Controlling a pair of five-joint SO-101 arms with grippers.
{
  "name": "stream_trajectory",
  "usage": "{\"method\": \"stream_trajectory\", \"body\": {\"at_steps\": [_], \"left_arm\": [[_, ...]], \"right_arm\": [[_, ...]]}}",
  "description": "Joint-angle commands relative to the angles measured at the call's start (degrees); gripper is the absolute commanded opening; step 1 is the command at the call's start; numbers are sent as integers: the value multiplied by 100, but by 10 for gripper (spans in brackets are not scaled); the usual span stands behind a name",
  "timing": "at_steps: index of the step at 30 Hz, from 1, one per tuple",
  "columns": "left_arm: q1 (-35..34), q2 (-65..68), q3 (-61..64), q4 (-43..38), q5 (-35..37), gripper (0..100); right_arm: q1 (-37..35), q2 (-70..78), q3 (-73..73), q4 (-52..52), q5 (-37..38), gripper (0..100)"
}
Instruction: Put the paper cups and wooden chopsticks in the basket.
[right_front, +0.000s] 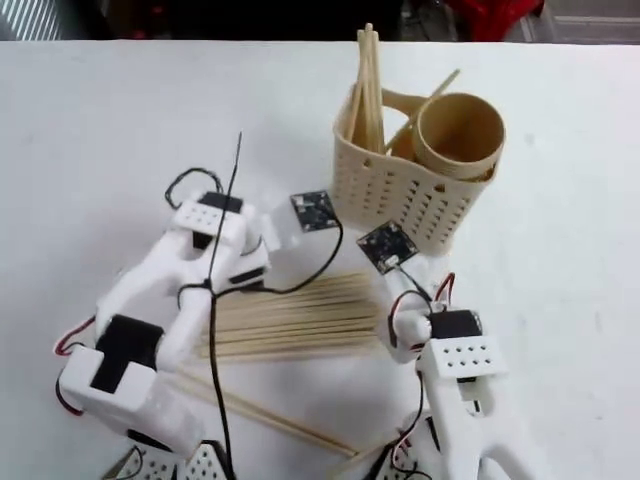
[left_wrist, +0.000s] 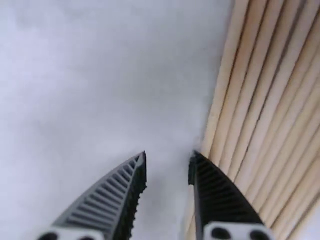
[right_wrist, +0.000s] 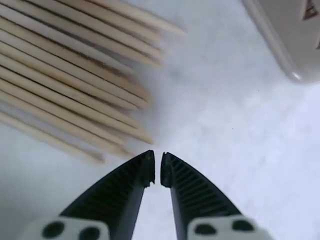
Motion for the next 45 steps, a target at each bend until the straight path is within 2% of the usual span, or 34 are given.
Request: {"method": "stream_trajectory", "body": {"at_steps": [1,6,9,11,15,20,23,26,29,32,38,45], "left_arm": [[66,215,-97,-202,-70,216],[22,840,-914,475,-70,174],[-145,901,-1231,580,105,164],[-286,646,-1389,651,343,164],[-321,-127,-1442,1248,308,164],[-40,-752,-1046,1723,308,165],[286,-778,-431,1442,325,165],[409,-769,158,800,334,165],[286,-769,598,18,343,165],[84,-760,765,-440,343,165],[13,-760,791,-554,299,151],[-31,-813,747,-343,299,41]], "right_arm": [[31,-66,-18,-75,18,39],[31,-66,-9,-75,18,39],[31,-66,18,-75,18,39],[31,-110,79,-101,18,39],[31,-92,114,-163,18,39],[31,-101,114,-163,18,39],[31,-101,114,-163,18,39],[31,-101,114,-154,18,39],[31,-101,114,-145,18,39],[31,-101,114,-145,18,39],[31,-101,141,-154,18,39],[31,-101,141,-163,18,39]]}}
